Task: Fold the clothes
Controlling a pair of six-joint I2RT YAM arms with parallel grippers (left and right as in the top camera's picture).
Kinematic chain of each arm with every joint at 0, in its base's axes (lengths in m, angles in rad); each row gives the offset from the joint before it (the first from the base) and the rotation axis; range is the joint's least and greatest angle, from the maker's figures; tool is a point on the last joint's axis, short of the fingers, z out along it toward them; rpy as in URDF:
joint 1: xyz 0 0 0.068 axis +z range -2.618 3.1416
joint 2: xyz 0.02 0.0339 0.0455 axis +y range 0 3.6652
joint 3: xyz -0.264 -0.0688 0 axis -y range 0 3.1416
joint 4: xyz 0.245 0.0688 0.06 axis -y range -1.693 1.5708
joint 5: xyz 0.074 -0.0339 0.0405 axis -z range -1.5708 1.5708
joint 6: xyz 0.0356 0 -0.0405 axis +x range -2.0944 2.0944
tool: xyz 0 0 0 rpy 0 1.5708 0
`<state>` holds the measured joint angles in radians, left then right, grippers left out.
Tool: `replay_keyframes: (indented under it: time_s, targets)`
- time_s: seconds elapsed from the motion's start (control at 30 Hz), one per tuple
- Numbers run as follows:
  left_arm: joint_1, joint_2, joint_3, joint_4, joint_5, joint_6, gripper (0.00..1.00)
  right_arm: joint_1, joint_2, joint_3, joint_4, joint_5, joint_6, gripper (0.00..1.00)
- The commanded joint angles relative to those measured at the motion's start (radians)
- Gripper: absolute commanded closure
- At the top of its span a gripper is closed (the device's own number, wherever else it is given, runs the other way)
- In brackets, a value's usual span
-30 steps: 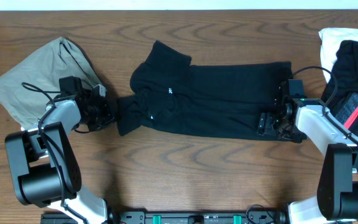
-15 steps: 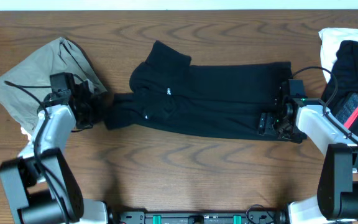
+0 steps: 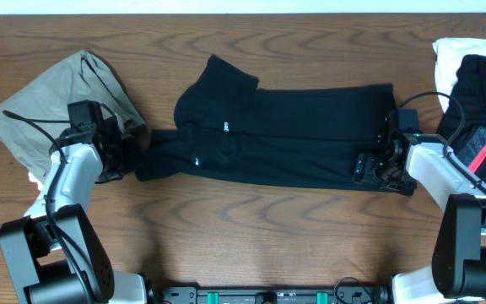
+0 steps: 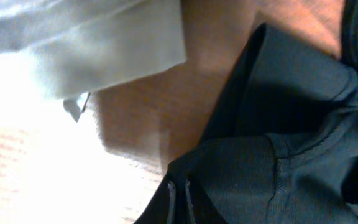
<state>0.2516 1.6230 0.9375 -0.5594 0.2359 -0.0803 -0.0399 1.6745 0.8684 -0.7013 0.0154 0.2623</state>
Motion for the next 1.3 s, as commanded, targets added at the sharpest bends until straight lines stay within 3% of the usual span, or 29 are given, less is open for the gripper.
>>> replay_keyframes:
  time_s: [0.0,0.4,0.7,1.0,1.27]
  targets:
    - [0.006,-0.008,0.018,-0.027,-0.072,0.008,0.94,-0.02,0.027,-0.016,-0.008,0.063,-0.009,0.13]
    - [0.006,-0.021,0.018,-0.143,-0.064,-0.007,0.94,-0.02,0.027,-0.016,-0.017,0.063,-0.008,0.13]
    - [0.005,-0.227,0.019,-0.134,-0.052,-0.006,0.94,-0.019,0.013,-0.013,-0.026,0.063,-0.008,0.18]
    - [0.004,-0.426,0.019,-0.114,-0.01,-0.006,0.93,-0.019,-0.191,0.066,-0.046,0.063,-0.009,0.14]
    - [0.004,-0.444,0.018,-0.157,-0.012,-0.006,0.91,-0.019,-0.27,0.074,-0.037,0.063,-0.017,0.14]
